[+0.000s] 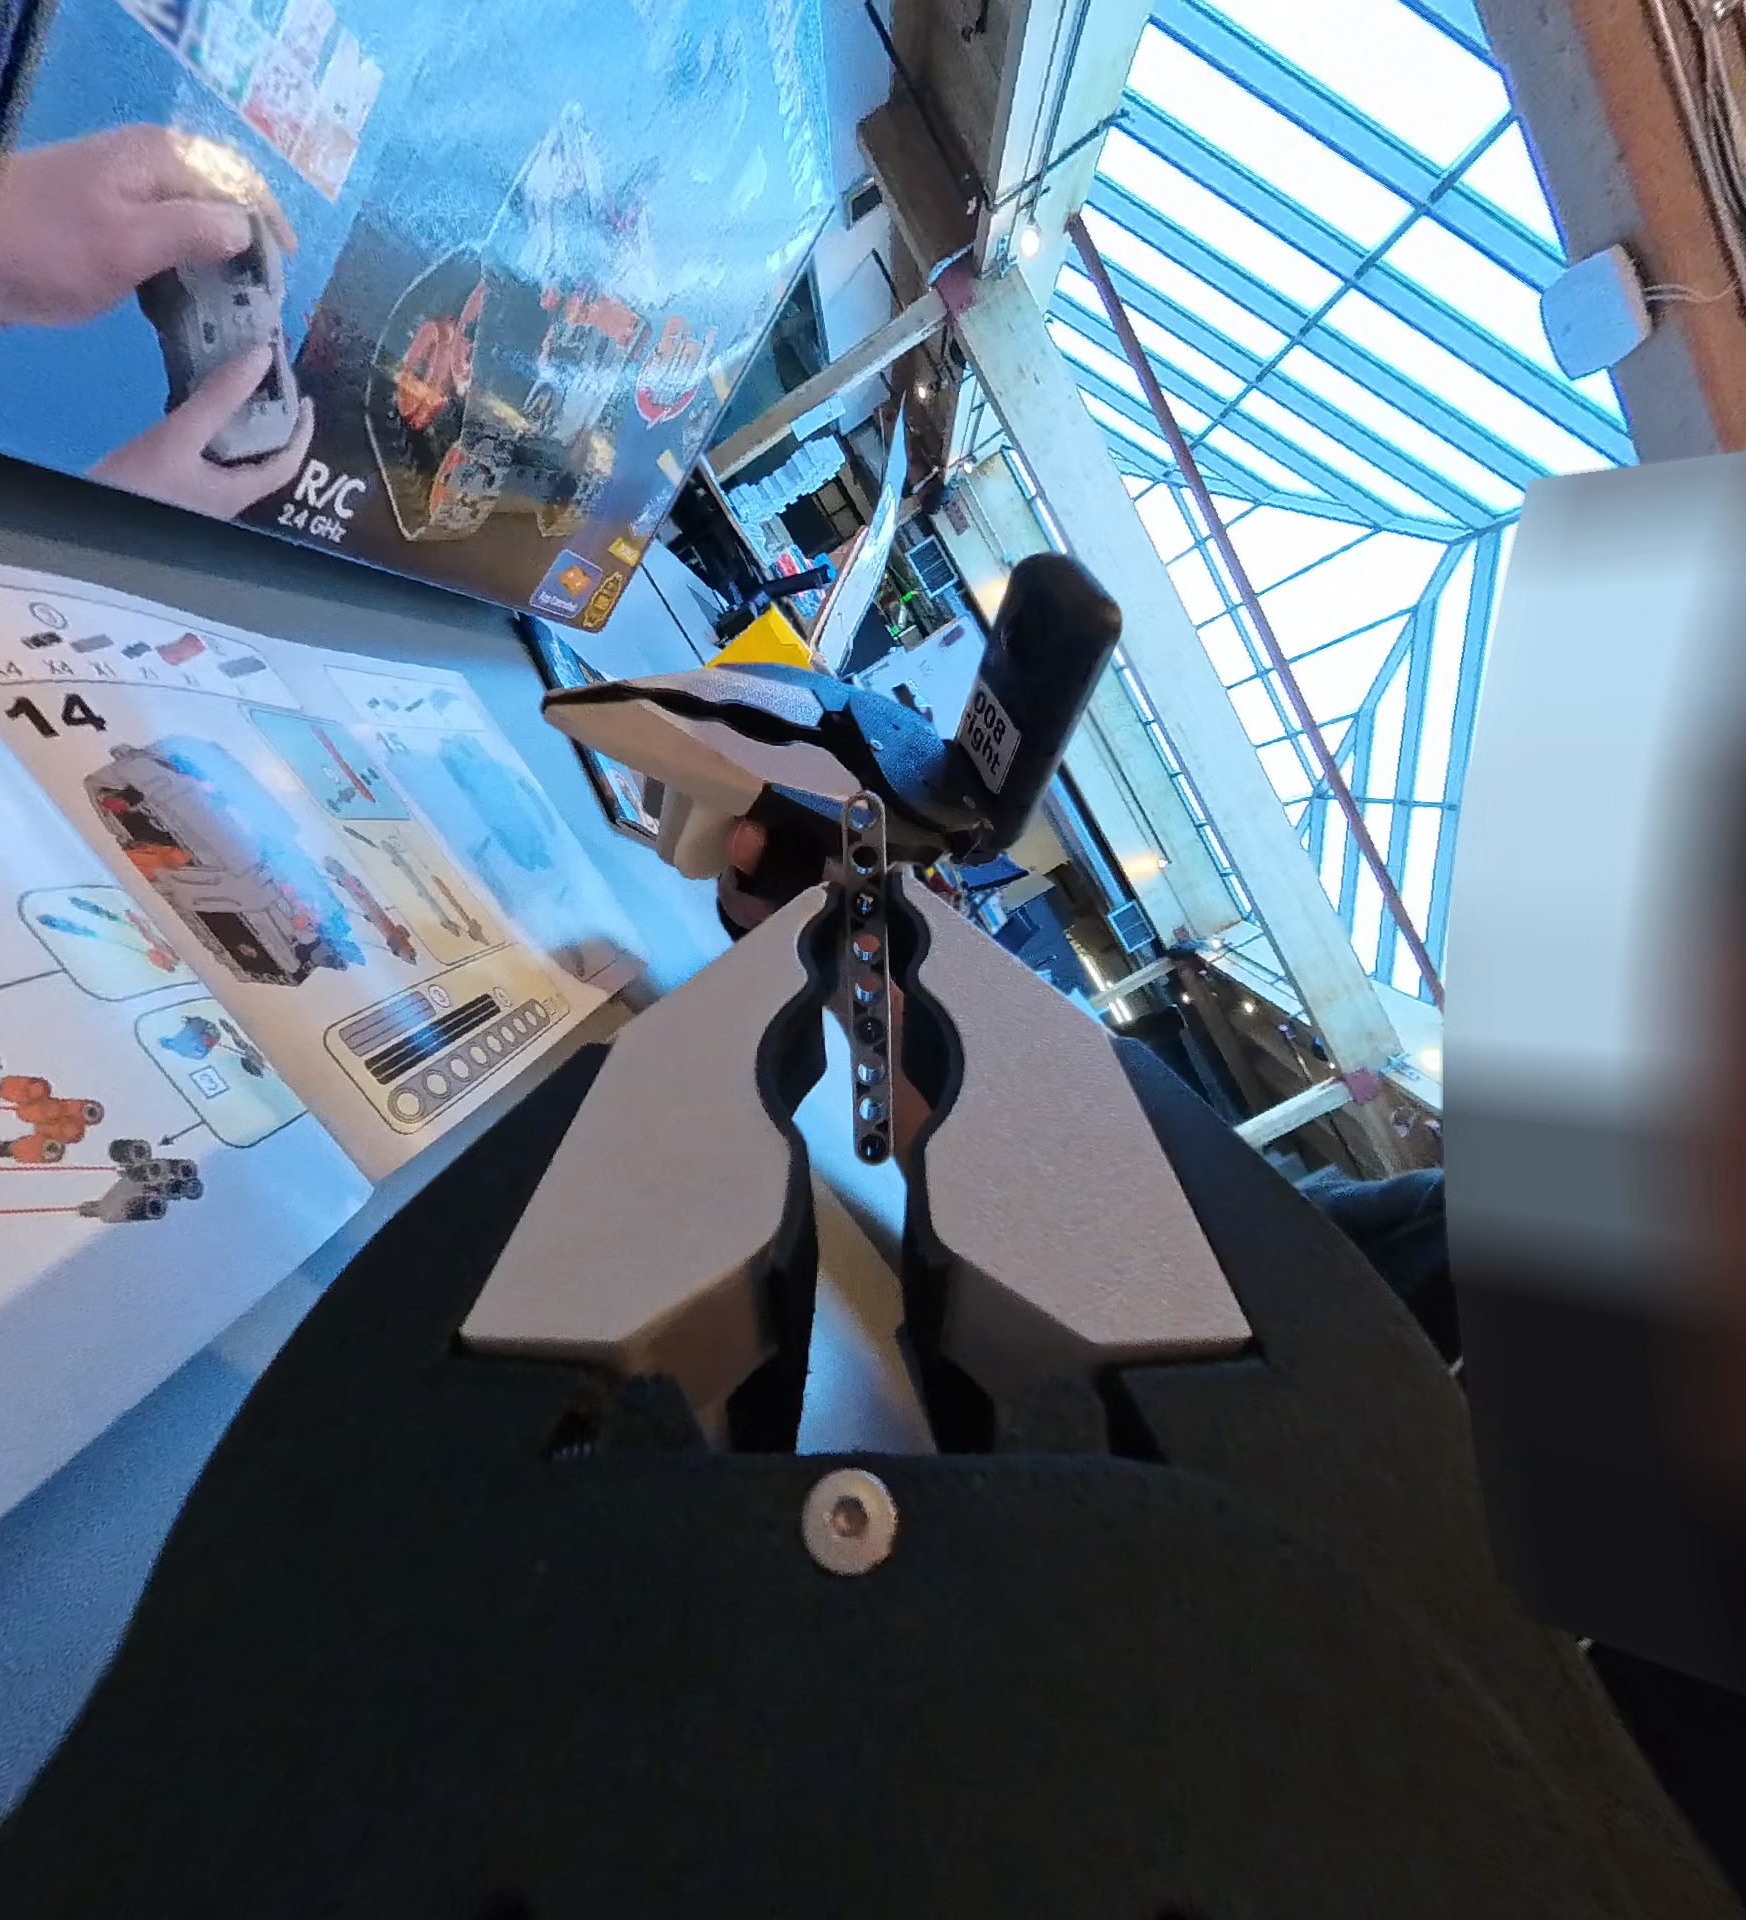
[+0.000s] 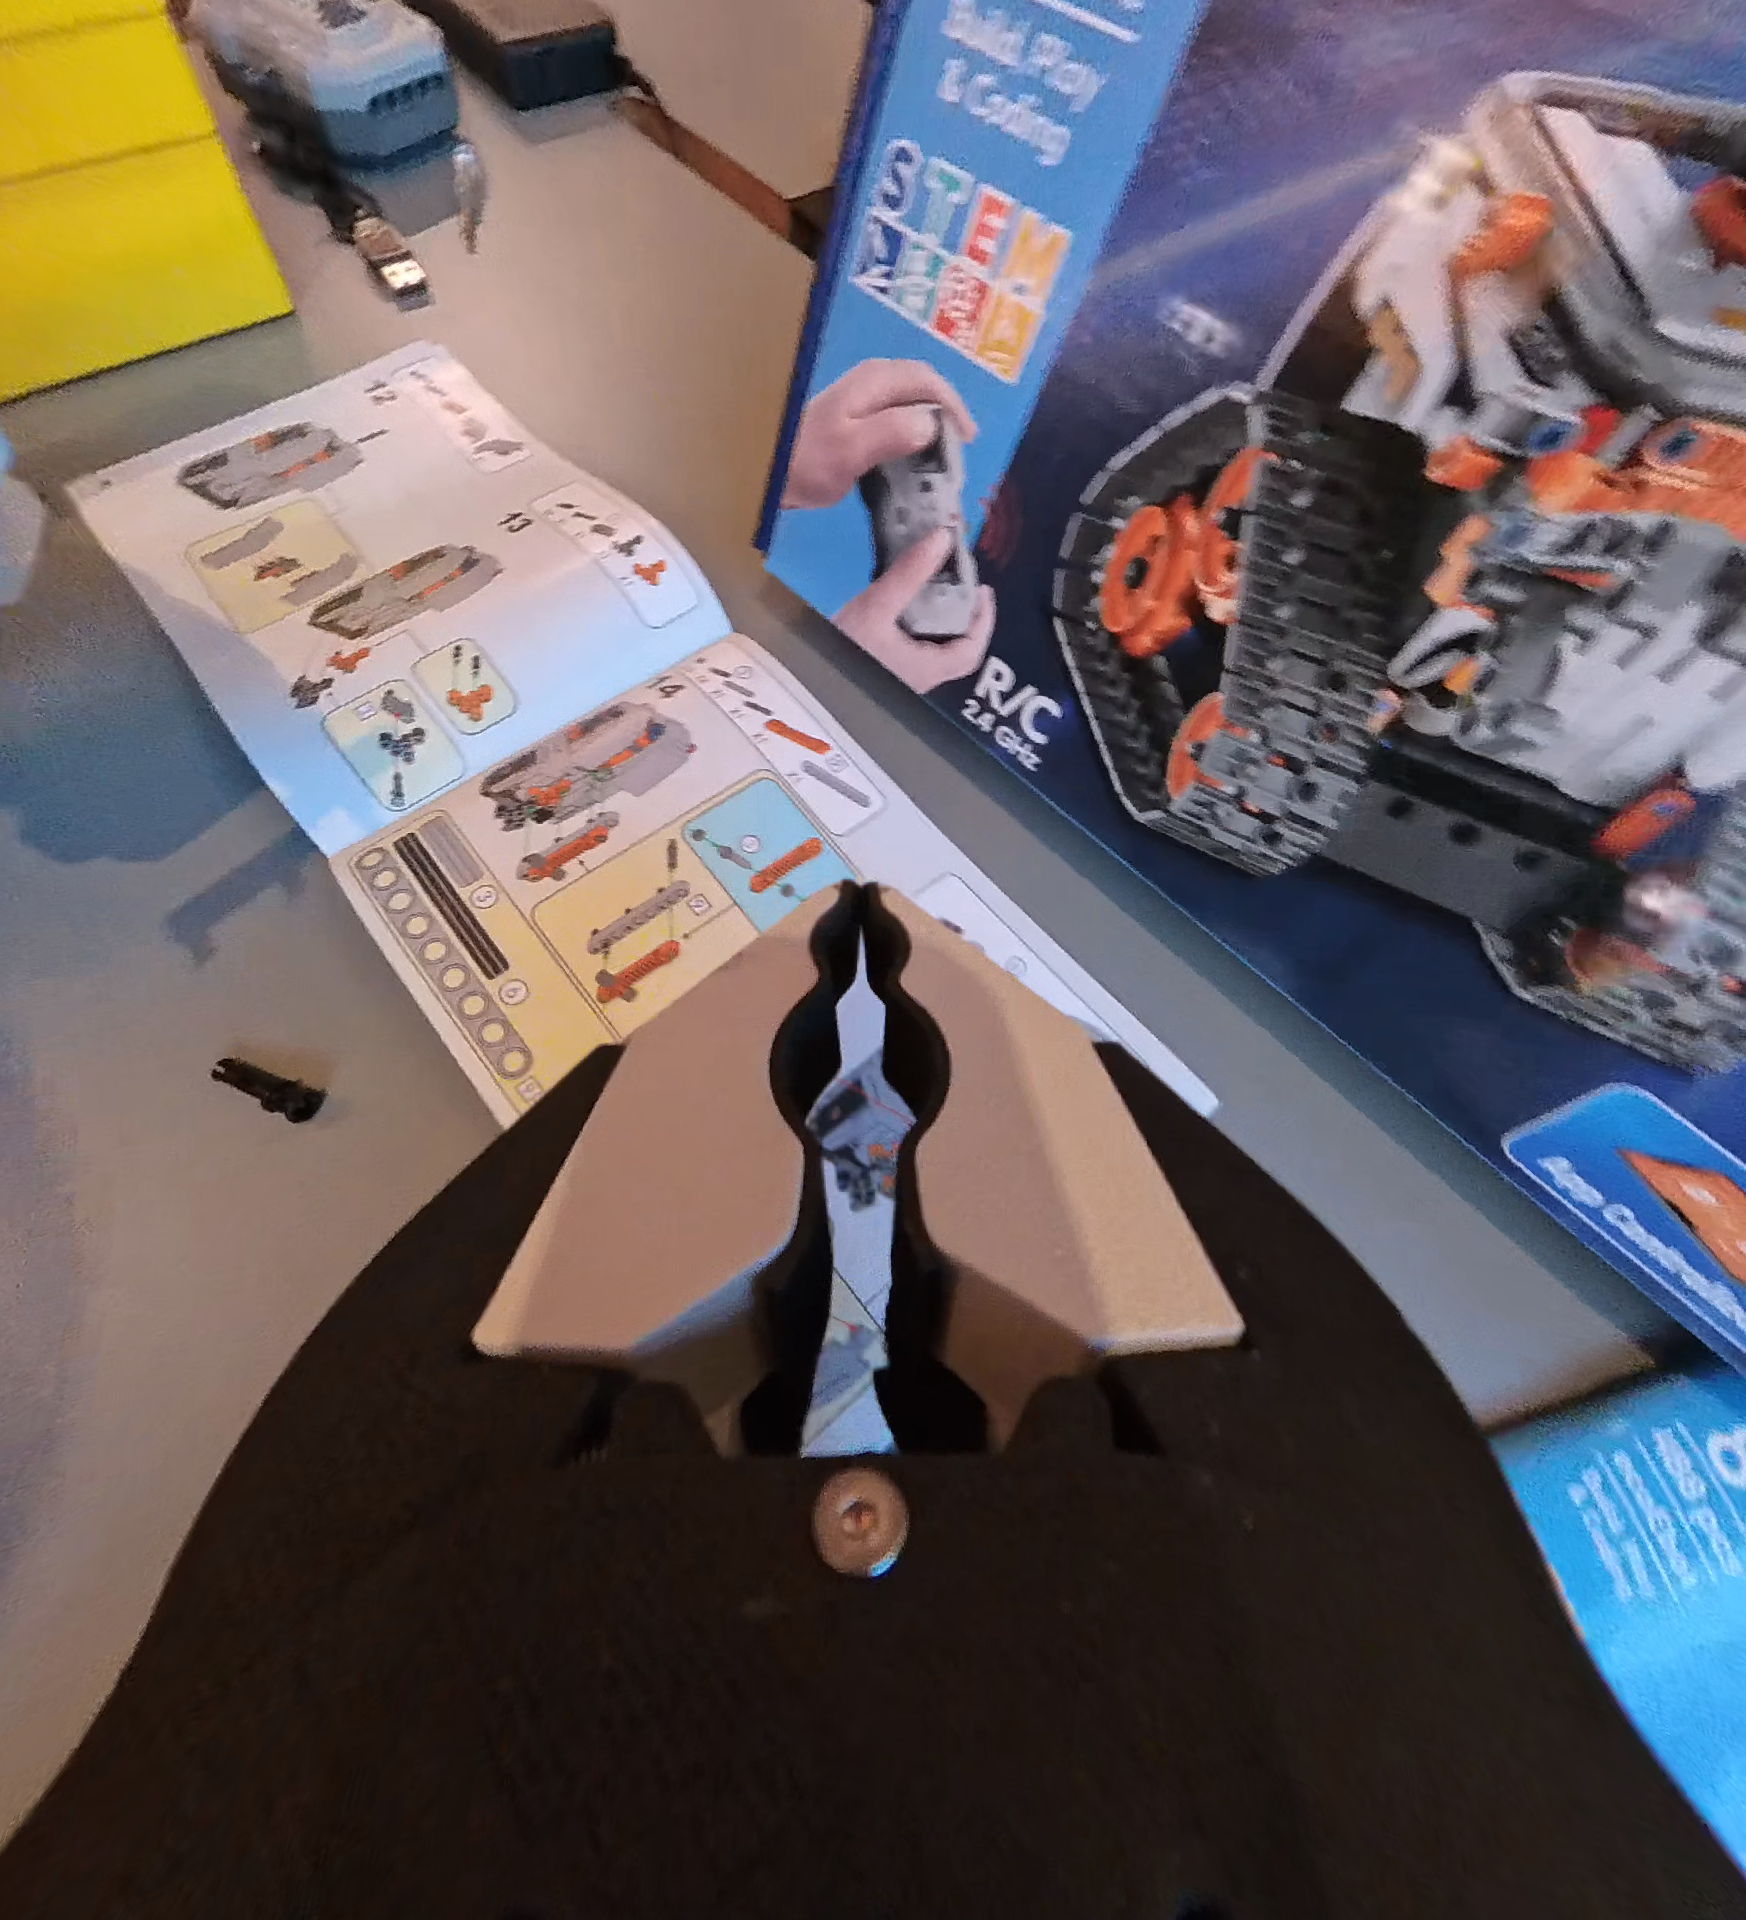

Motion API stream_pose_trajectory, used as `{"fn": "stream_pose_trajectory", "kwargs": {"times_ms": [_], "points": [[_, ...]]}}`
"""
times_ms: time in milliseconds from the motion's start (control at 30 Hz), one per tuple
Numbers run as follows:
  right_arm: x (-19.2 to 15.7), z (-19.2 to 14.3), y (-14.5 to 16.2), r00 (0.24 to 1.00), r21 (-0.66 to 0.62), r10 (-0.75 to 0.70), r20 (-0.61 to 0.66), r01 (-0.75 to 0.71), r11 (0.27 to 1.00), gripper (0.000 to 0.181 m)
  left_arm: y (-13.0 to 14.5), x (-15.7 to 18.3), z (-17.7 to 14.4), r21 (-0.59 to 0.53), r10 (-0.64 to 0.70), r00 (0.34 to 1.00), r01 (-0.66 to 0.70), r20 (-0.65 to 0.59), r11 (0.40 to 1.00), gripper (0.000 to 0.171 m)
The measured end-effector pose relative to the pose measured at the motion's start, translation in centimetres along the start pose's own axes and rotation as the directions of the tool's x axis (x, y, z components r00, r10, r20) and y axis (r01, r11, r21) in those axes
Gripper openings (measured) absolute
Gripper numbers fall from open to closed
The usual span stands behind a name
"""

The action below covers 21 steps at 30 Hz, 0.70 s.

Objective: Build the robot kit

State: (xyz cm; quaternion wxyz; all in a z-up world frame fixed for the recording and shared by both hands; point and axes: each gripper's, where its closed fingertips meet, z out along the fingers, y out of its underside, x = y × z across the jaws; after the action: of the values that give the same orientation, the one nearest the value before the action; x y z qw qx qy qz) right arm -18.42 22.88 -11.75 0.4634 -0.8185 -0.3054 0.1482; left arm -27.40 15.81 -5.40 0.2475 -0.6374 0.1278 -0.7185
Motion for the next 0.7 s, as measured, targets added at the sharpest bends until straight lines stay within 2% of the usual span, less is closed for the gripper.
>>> {"fn": "stream_pose_trajectory", "kwargs": {"times_ms": [200, 400, 567, 633, 700], "points": [[0.2, -0.4, 0.6, 0.995, 0.019, 0.095, 0.025, -0.096, 0.995, 0.0, 0.0, 0.4, 0.3, 0.017, -0.021, 1.0, 0.021, -0.015, 1.0, 0.003], [0.3, 0.3, 0.7, 0.99, 0.035, 0.135, -0.031, -0.134, 0.99, 0.0, 0.0, 0.0, 0.2, 0.011, -0.012, 1.0, 0.012, 0.016, 1.0, 0.003], [-1.2, 1.0, 1.1, 0.987, 0.015, 0.146, 0.06, -0.147, 0.989, 0.0, 0.3, -0.1, 0.3, 0.001, -0.025, 1.0, 0.025, 0.017, 1.0, 0.003], [-3.0, 1.2, 0.5, 0.981, 0.033, 0.103, 0.164, -0.11, 0.993, 0.0, 0.5, -0.1, 0.4, -0.004, -0.03, 0.999, 0.03, 0.014, 1.0, 0.003], [-3.5, 1.6, 1.1, 0.984, -0.003, 0.064, 0.164, -0.064, 0.998, 0.0, 0.5, 0.0, 0.4, -0.003, -0.04, 0.999, 0.04, 0.007, 0.999, 0.004]]}}
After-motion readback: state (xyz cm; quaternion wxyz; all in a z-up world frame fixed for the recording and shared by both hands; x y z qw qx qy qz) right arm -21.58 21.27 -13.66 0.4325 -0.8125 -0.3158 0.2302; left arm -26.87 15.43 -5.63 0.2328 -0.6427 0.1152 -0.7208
